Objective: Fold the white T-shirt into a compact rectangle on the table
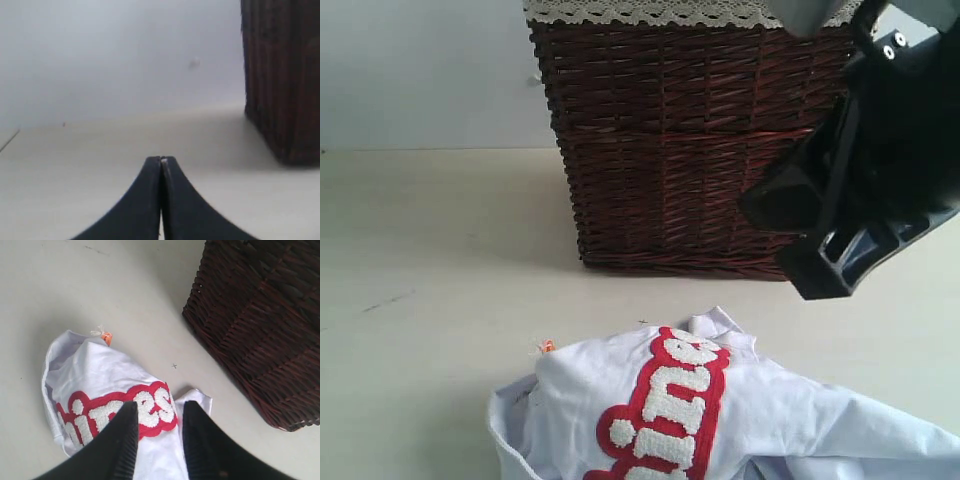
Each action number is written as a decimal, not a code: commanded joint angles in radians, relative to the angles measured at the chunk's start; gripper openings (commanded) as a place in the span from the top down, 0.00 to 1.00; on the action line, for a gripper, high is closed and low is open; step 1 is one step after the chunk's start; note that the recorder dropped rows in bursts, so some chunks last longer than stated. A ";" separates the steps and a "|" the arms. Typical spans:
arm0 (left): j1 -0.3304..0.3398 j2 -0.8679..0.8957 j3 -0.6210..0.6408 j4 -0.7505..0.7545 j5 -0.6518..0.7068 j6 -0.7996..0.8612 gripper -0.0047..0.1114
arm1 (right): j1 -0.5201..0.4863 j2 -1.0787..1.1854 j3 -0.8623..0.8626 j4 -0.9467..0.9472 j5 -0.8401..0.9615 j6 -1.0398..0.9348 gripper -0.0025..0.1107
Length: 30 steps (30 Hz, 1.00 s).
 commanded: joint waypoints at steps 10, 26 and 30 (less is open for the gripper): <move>-0.008 0.072 -0.065 0.611 -0.365 -1.177 0.96 | 0.000 -0.010 0.003 0.008 -0.004 0.001 0.71; -0.008 1.300 -0.353 1.399 -0.982 -1.505 0.46 | 0.000 -0.010 0.003 0.008 -0.004 0.001 0.71; -0.042 1.467 -0.353 1.314 -1.015 -1.353 0.46 | 0.000 -0.010 0.003 0.008 -0.005 0.001 0.71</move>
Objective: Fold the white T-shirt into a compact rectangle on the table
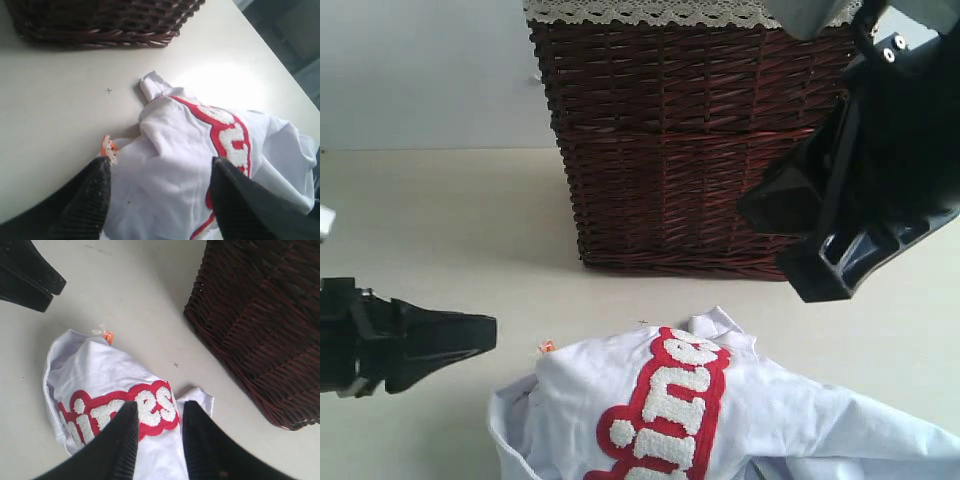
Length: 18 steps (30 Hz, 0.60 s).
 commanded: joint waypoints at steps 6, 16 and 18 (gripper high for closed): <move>-0.195 0.311 -0.019 -0.277 -0.064 0.434 0.46 | 0.000 -0.007 0.001 0.006 -0.005 0.000 0.71; -0.255 0.461 -0.107 -0.420 -0.036 0.476 0.46 | 0.000 -0.007 0.001 0.006 -0.005 0.000 0.71; -0.255 0.483 -0.107 -0.420 -0.004 0.471 0.46 | 0.000 -0.007 0.001 0.006 -0.005 0.000 0.71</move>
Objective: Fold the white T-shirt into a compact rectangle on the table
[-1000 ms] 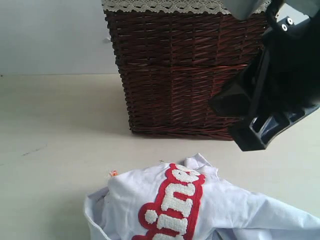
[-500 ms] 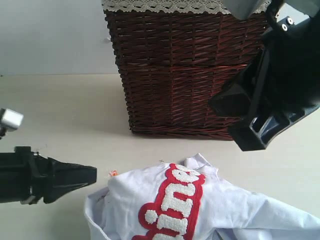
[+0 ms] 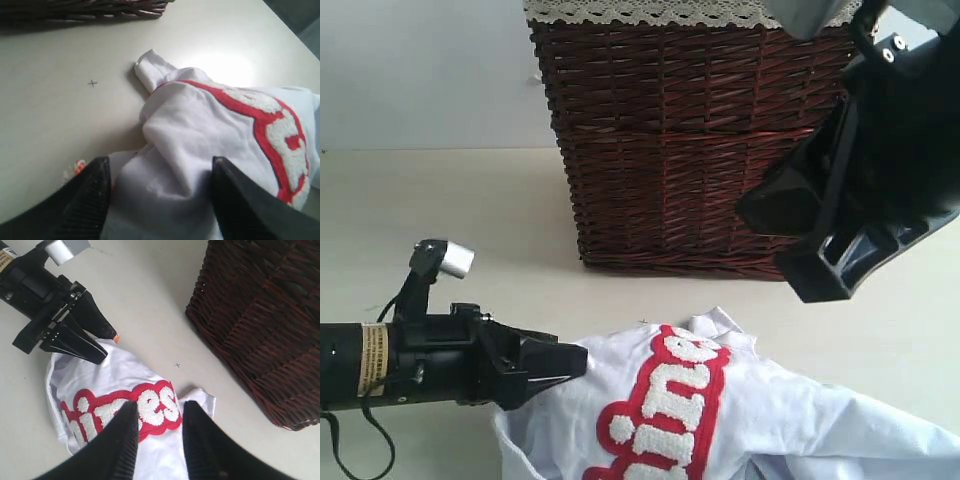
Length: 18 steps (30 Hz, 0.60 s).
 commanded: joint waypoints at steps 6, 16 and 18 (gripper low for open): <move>-0.004 0.066 -0.006 0.043 -0.002 -0.036 0.56 | 0.000 -0.007 0.001 0.010 -0.005 0.000 0.71; 0.001 0.025 -0.033 0.143 -0.095 -0.104 0.96 | 0.000 -0.007 0.001 0.010 -0.005 -0.002 0.71; 0.010 -0.008 -0.048 0.147 -0.094 -0.155 0.96 | 0.000 -0.007 0.001 0.010 -0.005 -0.013 0.71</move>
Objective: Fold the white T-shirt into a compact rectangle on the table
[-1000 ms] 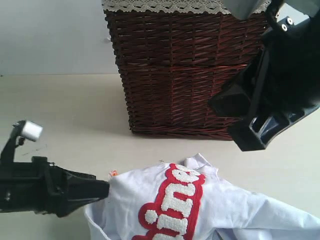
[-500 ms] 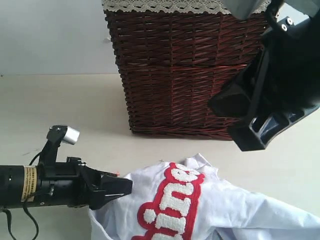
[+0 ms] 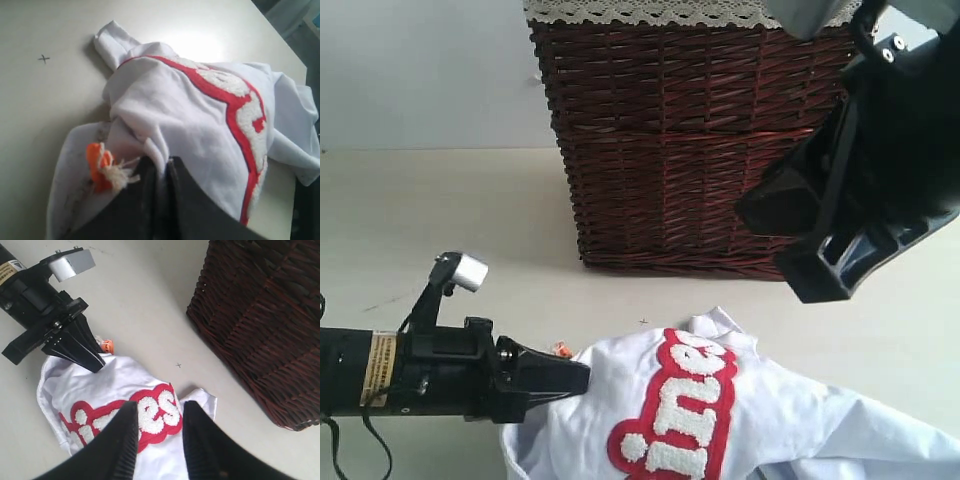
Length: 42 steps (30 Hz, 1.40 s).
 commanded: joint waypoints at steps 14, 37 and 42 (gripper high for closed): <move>0.132 -0.609 -0.219 0.447 0.376 -0.792 0.96 | 0.000 -0.007 0.001 0.004 -0.003 -0.015 0.71; 0.219 -0.848 -0.628 0.573 0.153 -1.108 0.96 | 0.000 0.050 0.071 0.267 -0.023 -0.355 0.55; 0.219 -0.858 -0.628 0.569 0.096 -1.108 0.96 | 0.000 0.120 0.081 0.333 -0.126 -0.415 0.50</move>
